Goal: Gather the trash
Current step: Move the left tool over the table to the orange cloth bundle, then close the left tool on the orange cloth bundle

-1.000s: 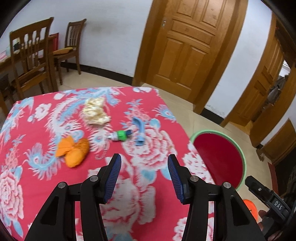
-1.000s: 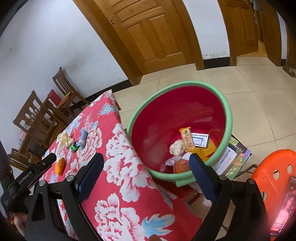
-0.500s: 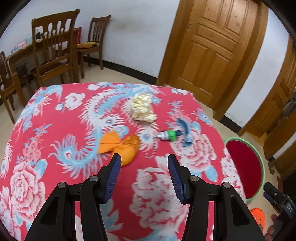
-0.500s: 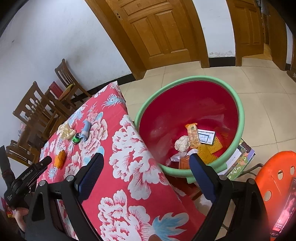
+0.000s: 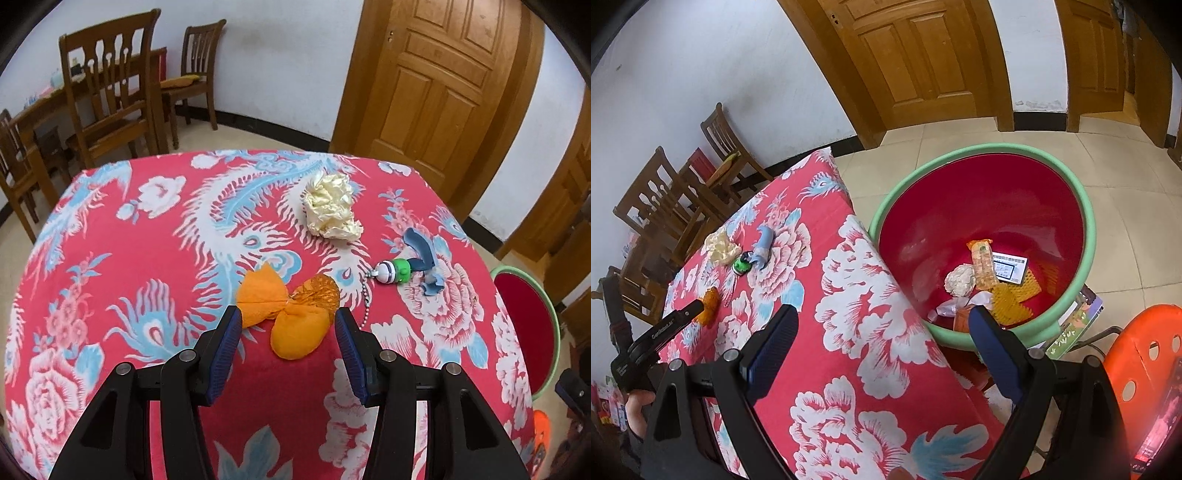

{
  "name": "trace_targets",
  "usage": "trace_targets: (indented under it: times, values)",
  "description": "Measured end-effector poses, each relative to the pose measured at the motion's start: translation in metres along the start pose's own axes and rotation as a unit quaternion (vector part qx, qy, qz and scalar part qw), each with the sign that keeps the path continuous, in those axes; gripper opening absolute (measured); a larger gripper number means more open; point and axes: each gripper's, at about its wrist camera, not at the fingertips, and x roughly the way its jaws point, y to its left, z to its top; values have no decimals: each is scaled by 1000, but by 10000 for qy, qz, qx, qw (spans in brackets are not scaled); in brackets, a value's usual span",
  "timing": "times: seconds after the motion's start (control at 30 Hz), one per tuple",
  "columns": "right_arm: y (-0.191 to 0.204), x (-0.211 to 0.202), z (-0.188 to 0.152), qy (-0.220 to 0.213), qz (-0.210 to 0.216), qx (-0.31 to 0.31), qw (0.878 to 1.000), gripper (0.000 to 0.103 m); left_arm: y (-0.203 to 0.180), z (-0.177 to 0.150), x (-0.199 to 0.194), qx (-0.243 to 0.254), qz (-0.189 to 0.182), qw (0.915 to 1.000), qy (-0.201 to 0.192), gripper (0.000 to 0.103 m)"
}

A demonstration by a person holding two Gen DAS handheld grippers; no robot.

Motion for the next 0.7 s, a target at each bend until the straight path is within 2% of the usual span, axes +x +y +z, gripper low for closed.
trace_targets:
  times: [0.4,0.53,0.7]
  values:
    - [31,14,7,95,-67,-361,9993,93,-3,0,17,-62,-142,9998,89,53]
    - [44,20,11,125,-100,-529,9985,93,2,-1,17,-150,-248,9996,23,42]
    - [62,31,15,226,-131,-730,9970,93,9,-2,13,-261,-447,9986,-100,35]
